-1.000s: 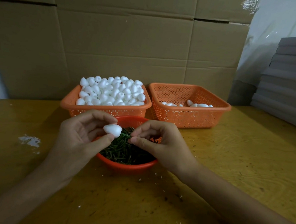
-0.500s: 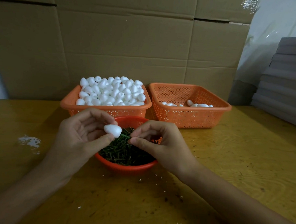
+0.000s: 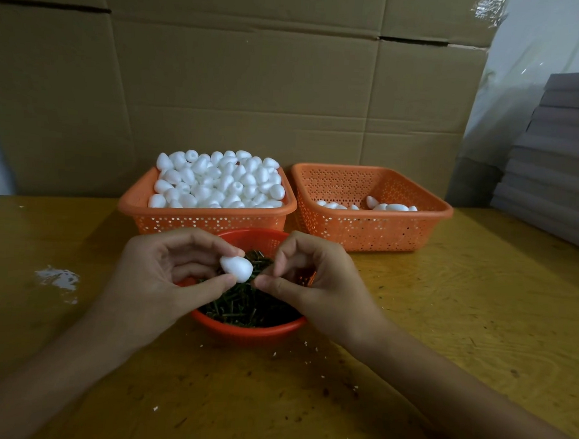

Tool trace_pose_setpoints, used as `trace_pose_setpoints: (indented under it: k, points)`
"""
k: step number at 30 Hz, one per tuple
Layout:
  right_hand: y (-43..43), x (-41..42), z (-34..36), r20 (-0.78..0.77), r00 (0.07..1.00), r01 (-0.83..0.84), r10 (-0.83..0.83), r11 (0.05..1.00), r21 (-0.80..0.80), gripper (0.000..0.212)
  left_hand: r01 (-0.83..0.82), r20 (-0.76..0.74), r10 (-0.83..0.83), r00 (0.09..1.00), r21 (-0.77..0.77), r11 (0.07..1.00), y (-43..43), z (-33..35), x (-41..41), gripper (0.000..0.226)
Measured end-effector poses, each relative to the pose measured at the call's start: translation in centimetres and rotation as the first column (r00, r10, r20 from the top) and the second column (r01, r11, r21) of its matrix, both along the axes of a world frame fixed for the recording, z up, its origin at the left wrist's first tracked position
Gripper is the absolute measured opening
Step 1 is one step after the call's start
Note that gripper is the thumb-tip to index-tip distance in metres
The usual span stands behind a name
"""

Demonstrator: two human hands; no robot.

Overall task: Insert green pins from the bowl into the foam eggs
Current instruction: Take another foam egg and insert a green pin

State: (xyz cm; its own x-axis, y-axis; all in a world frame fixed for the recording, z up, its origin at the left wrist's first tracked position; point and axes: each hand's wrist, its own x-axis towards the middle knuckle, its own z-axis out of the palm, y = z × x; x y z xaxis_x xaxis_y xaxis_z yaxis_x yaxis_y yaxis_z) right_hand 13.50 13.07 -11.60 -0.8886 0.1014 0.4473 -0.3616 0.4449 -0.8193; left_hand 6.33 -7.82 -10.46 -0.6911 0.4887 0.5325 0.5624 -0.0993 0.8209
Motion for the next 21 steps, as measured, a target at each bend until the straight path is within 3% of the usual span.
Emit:
trace_pose_setpoints:
  k: [21]
  points:
    - [-0.12,0.12,0.01,0.013,1.0,0.003,-0.004,1.0,0.03,0.026,-0.004,0.022,0.005,1.0,-0.038,0.999,-0.06,0.06,-0.12,0.036]
